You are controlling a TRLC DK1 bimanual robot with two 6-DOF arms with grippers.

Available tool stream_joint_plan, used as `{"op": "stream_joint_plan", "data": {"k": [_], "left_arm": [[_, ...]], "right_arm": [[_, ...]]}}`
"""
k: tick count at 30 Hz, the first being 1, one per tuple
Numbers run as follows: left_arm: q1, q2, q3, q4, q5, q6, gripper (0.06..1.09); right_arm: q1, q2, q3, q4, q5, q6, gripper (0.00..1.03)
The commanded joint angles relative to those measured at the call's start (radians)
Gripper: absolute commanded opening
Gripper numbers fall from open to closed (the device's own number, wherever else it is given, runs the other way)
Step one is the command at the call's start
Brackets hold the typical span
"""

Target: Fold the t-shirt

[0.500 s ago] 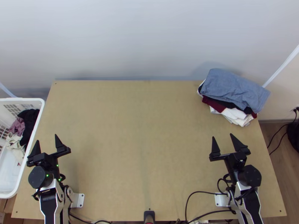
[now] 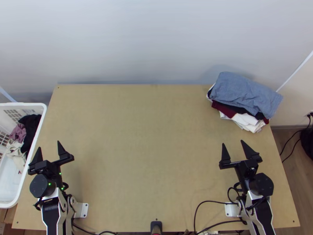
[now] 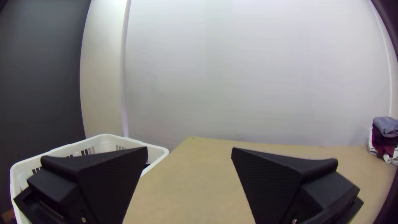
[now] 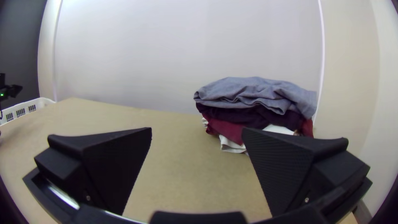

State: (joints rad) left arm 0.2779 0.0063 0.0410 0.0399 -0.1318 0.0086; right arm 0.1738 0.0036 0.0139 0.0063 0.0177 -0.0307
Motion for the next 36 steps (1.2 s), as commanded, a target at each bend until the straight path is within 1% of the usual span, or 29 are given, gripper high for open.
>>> {"op": "stream_joint_plan", "data": {"k": [1,21,23,25,26,28,30,33,36], "left_arm": [[0.006,-0.006,-0.041,-0.012,0.004,0.014,1.04],[0.006,-0.006,-0.041,-0.014,0.004,0.014,1.04],[0.044,-0.006,-0.041,-0.012,-0.011,0.036,1.04],[0.129,-0.006,-0.043,-0.005,-0.009,-0.002,1.04],[0.147,-0.008,-0.043,-0.002,-0.008,0.004,1.04],[0.167,-0.008,-0.038,0.026,-0.011,0.057,1.04],[0.207,-0.008,-0.015,0.045,-0.011,0.085,1.04],[0.239,-0.005,0.060,-0.018,0.003,0.087,1.04],[0.230,0.034,0.177,-0.143,0.029,0.083,1.04]], "right_arm": [[-0.005,-0.005,-0.003,-0.023,0.005,0.000,0.98],[-0.005,-0.005,-0.003,-0.023,0.005,0.000,0.98],[-0.005,-0.005,-0.003,-0.023,0.005,0.000,0.98],[-0.005,-0.005,-0.005,-0.023,0.005,0.002,0.98],[-0.005,-0.005,-0.003,-0.023,0.005,0.000,0.98],[-0.005,-0.005,-0.003,-0.023,0.005,0.000,0.98],[-0.005,-0.005,-0.003,-0.023,0.005,0.000,0.98],[-0.005,-0.005,-0.003,-0.023,0.005,0.000,0.98],[-0.005,-0.005,-0.003,-0.023,0.005,0.000,0.98]]}}
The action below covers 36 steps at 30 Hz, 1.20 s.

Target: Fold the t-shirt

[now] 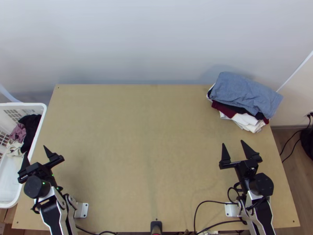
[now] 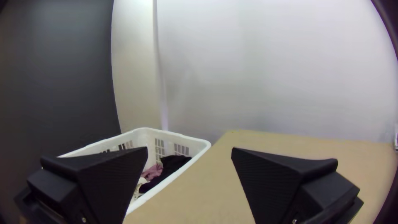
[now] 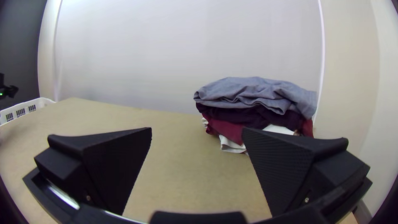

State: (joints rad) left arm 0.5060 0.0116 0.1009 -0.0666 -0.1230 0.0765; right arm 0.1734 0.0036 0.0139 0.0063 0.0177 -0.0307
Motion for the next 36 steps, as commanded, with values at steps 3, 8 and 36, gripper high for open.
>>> {"op": "stream_joint_plan", "data": {"k": [3,8,36], "left_arm": [[0.002,0.171,0.264,-0.121,0.020,-0.043,1.04],[0.055,0.484,0.565,-0.253,0.023,-0.113,1.04],[0.609,1.705,1.218,-0.552,0.333,0.060,1.04]], "right_arm": [[-0.005,-0.005,-0.003,-0.023,0.005,0.000,0.98],[-0.005,-0.005,-0.003,-0.023,0.005,0.000,0.98],[-0.005,-0.005,-0.003,-0.023,0.005,0.000,0.98]]}}
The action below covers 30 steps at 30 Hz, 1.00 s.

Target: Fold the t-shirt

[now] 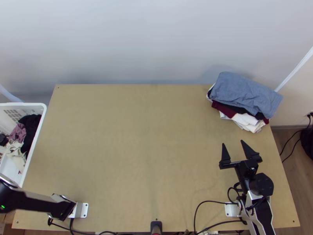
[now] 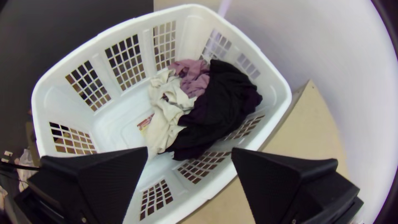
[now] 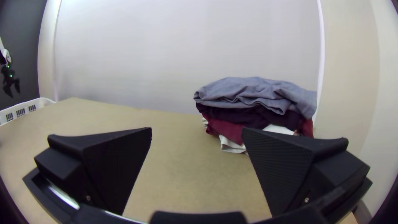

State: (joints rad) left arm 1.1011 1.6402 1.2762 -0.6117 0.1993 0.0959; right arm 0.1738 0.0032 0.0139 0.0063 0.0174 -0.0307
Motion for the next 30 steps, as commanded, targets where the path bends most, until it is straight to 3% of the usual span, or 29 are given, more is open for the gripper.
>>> {"op": "stream_joint_plan", "data": {"k": [1,9,13,18,22,30], "left_arm": [[0.017,0.112,0.054,-0.006,0.011,0.045,1.04],[0.028,0.368,0.157,0.069,-0.006,0.107,1.03],[0.029,0.437,0.172,0.144,-0.008,0.153,0.88],[0.019,0.538,0.230,0.175,-0.046,0.183,0.87],[0.006,0.584,0.244,0.257,-0.089,0.208,0.51],[-0.032,0.647,0.287,0.286,-0.136,0.278,0.50]], "right_arm": [[-0.005,-0.005,-0.003,-0.023,0.006,0.000,0.98],[-0.005,-0.005,-0.003,-0.023,0.006,0.000,0.98],[-0.005,-0.005,-0.003,-0.023,0.006,0.002,0.98],[-0.005,-0.005,-0.003,-0.023,0.006,0.000,0.98],[-0.005,-0.005,-0.003,-0.023,0.006,0.000,0.98],[-0.005,-0.005,-0.005,-0.023,0.006,0.000,0.98]]}}
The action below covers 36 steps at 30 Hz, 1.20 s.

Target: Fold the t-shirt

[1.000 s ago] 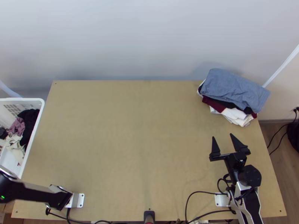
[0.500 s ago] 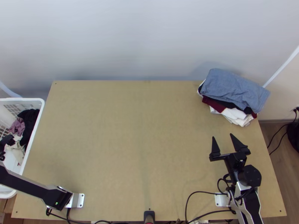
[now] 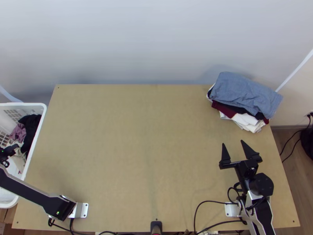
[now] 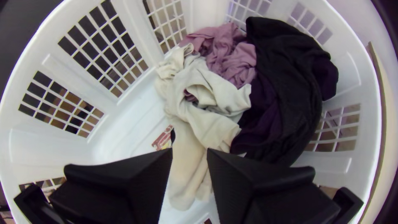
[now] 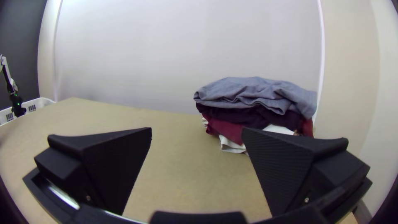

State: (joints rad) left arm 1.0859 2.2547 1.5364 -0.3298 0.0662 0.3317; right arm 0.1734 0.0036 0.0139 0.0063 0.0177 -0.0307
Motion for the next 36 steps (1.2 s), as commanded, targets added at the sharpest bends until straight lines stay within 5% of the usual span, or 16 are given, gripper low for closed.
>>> {"op": "stream_joint_plan", "data": {"k": [1,24,25,27,36], "left_arm": [[-0.021,0.036,0.030,0.002,-0.003,0.047,0.50],[-0.058,0.171,0.113,0.009,-0.083,0.093,0.50],[-0.055,0.172,0.113,0.018,-0.083,0.099,0.44],[-0.054,0.175,0.113,0.048,-0.083,0.109,0.08],[-0.037,0.097,0.160,0.044,-0.082,0.056,0.09]], "right_arm": [[-0.005,-0.005,-0.003,-0.023,0.005,0.000,0.98],[-0.005,-0.005,-0.003,-0.023,0.005,0.000,0.98],[-0.005,-0.005,-0.003,-0.023,0.005,0.000,0.98],[-0.005,-0.005,-0.003,-0.023,0.005,0.000,0.98],[-0.005,-0.005,-0.003,-0.023,0.005,0.000,0.98]]}}
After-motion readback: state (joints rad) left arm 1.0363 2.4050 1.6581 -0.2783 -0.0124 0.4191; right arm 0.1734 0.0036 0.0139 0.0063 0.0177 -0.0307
